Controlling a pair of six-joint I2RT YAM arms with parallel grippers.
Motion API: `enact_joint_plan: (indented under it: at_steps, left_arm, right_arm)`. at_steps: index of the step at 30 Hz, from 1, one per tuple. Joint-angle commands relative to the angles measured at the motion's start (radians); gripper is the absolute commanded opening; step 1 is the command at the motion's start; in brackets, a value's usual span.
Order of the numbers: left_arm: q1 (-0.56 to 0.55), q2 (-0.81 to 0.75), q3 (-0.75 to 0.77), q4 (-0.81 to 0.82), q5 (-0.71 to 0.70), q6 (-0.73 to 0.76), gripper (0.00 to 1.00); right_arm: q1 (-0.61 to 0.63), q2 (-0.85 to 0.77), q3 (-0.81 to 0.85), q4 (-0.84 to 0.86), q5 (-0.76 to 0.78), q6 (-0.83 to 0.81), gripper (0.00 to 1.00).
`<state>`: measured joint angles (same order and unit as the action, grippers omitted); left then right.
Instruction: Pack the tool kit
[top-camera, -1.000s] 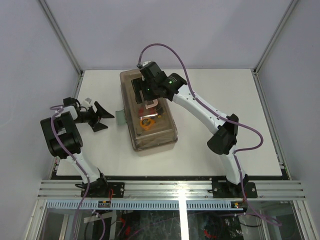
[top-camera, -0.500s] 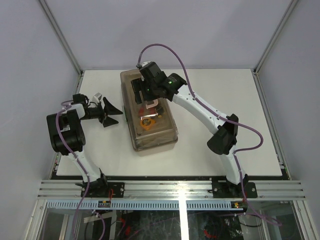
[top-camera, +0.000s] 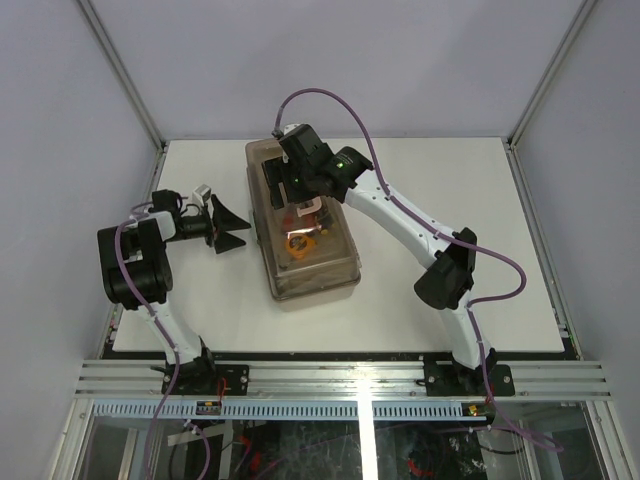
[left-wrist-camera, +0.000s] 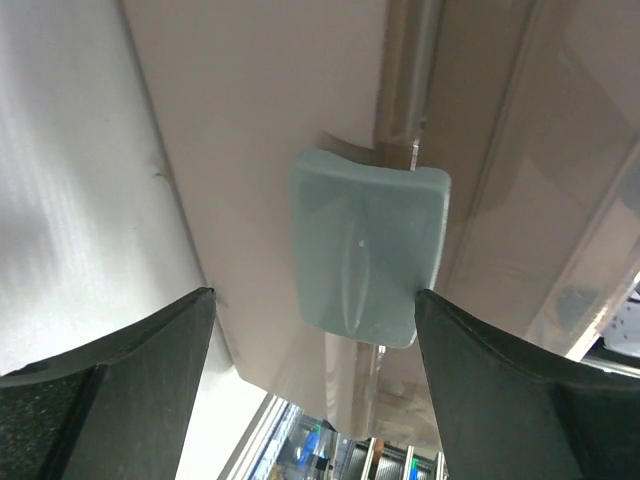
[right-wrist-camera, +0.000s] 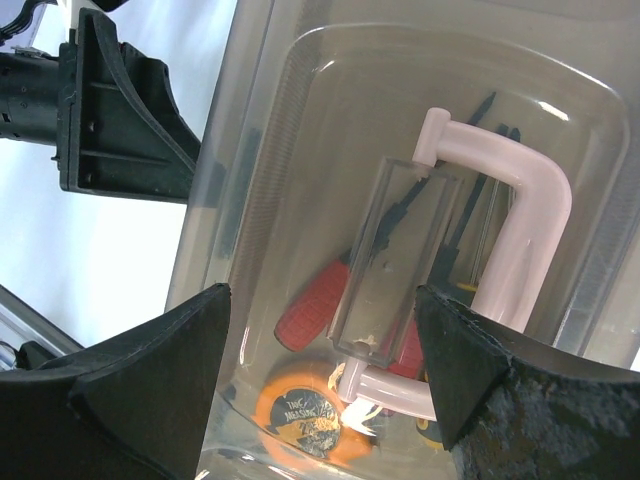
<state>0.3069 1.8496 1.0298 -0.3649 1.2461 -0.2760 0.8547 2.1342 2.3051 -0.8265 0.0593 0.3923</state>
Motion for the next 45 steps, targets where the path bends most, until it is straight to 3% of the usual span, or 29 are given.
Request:
enact_joint_plan:
  at_steps: [1,15,17,18,20,21,25,30,32,33,38,42,45]
  left_arm:
    - [-0.025,0.003,-0.01,0.047,0.131,0.026,0.79]
    - [-0.078,0.07,0.023,0.002,0.216,0.124,0.78]
    - [-0.08,0.088,0.085,-0.194,0.25,0.318,0.78]
    - [-0.078,0.111,0.133,-0.367,0.278,0.479,0.78]
    - [-0.071,0.204,0.288,-0.929,0.337,1.079,0.79]
    - [-0.068,0.255,0.324,-1.069,0.366,1.144,0.78]
    - [-0.065,0.304,0.339,-1.091,0.404,1.159,0.74]
    - [-0.062,0.248,0.341,-1.091,0.34,1.174,0.74]
    - [-0.06,0.221,0.368,-1.091,0.291,1.168,0.83]
    - [-0.061,0.211,0.384,-1.091,0.271,1.16,0.97]
    - [-0.034,0.167,0.462,-1.089,0.218,1.051,1.0]
    - [-0.013,0.121,0.526,-1.011,0.146,0.842,1.0]
    - [-0.012,0.002,0.462,-0.648,-0.061,0.41,1.0]
  right_arm:
    - [0.006,-0.031,0.013,0.008,-0.018,-0.013,0.81]
    - [0.006,0.002,0.043,-0.001,-0.025,0.003,0.81]
    - [0.007,0.002,0.042,-0.003,-0.021,0.002,0.81]
    - [0.007,0.002,0.039,-0.003,-0.021,0.003,0.81]
    - [0.007,0.003,0.039,-0.002,-0.021,0.003,0.81]
    - [0.008,0.003,0.04,-0.001,-0.021,0.003,0.81]
    - [0.009,0.009,0.047,0.004,-0.024,0.006,0.81]
    - [0.008,0.01,0.047,0.001,-0.019,-0.001,0.81]
    - [0.009,0.011,0.047,0.003,-0.022,-0.001,0.81]
    - [0.009,0.012,0.046,0.006,-0.023,0.001,0.81]
    - [0.008,0.015,0.042,0.023,-0.034,0.009,0.81]
    - [0.009,0.016,0.043,0.025,-0.036,0.012,0.81]
    - [0.008,0.015,0.042,0.025,-0.034,0.013,0.81]
